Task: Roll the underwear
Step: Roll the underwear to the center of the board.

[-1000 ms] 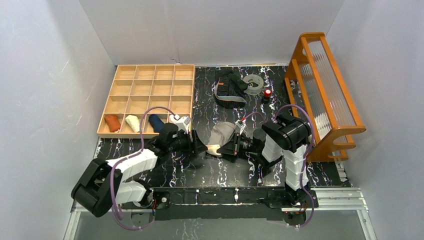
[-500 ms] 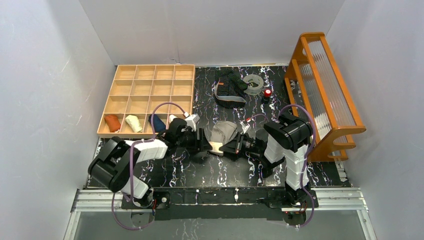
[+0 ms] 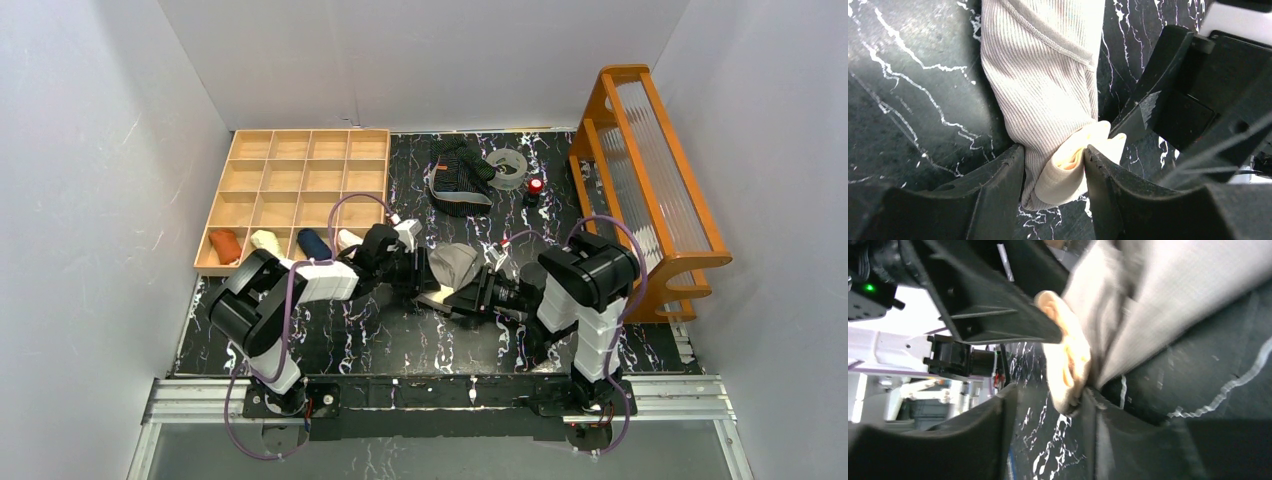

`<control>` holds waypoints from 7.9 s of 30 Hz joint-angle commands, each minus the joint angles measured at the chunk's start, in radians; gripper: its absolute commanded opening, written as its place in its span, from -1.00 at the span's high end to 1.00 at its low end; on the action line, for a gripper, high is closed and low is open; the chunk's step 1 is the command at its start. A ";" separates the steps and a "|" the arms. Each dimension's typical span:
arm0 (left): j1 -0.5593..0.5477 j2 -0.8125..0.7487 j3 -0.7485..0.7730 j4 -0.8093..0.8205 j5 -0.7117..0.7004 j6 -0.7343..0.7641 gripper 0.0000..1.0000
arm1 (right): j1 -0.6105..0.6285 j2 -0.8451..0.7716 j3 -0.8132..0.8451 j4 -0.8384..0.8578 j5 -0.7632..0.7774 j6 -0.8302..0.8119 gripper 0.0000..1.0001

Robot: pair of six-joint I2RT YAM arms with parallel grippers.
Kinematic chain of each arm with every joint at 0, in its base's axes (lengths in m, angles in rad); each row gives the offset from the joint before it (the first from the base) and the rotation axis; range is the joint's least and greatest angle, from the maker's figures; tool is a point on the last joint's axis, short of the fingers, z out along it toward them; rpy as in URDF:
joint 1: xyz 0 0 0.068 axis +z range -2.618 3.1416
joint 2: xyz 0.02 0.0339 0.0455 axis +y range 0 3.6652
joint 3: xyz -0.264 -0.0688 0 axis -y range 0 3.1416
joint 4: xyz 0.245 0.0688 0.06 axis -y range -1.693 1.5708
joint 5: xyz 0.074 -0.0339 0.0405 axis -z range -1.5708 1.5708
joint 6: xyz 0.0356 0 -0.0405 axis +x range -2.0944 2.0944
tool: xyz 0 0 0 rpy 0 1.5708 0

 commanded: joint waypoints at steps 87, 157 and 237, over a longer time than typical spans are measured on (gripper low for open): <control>0.119 -0.091 0.023 -0.220 -0.019 -0.024 0.00 | 0.411 -0.494 0.104 -0.782 0.359 -1.457 0.91; 0.068 0.110 -0.115 0.398 0.160 -0.208 -0.17 | -0.144 -0.085 0.441 -0.961 -0.286 -0.364 0.81; 0.040 -0.541 -0.177 -0.155 -0.336 -0.127 -0.56 | 0.317 -0.443 0.073 -0.781 0.047 -1.591 0.96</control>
